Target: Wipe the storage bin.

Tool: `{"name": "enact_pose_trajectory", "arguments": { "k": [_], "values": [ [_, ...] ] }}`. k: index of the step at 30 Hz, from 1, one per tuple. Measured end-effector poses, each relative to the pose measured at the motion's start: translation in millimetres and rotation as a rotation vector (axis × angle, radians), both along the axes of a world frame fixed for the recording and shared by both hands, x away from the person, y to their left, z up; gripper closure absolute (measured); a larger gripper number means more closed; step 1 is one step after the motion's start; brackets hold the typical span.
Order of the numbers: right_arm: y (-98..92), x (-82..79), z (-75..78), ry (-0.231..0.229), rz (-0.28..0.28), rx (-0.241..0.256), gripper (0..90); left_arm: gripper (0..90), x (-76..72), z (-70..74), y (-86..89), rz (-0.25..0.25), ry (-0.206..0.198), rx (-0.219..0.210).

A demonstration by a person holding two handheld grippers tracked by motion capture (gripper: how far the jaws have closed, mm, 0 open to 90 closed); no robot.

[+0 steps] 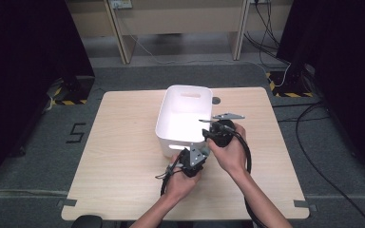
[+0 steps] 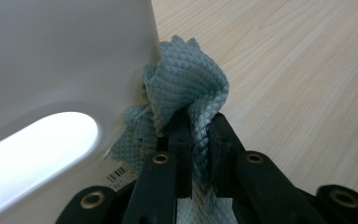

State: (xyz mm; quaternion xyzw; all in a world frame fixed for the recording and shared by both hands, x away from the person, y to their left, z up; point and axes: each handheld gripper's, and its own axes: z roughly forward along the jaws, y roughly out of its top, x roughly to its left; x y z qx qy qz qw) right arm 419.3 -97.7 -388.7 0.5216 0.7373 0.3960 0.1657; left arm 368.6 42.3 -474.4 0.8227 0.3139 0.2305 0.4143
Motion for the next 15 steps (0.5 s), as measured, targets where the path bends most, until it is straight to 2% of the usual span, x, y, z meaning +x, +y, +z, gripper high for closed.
{"name": "enact_pose_trajectory", "arguments": {
  "k": [4, 15],
  "values": [
    [0.2, 0.1, 0.2, 0.001, 0.001, -0.002, 67.5, 82.0, 1.4, -4.3, -2.4, 0.0, 0.008, 0.009],
    [-0.1, 1.1, 0.5, 0.0, 0.01, -0.007, 67.7, 82.0, 8.8, -26.3, -6.2, 0.004, 0.081, 0.035]
  ]
}}
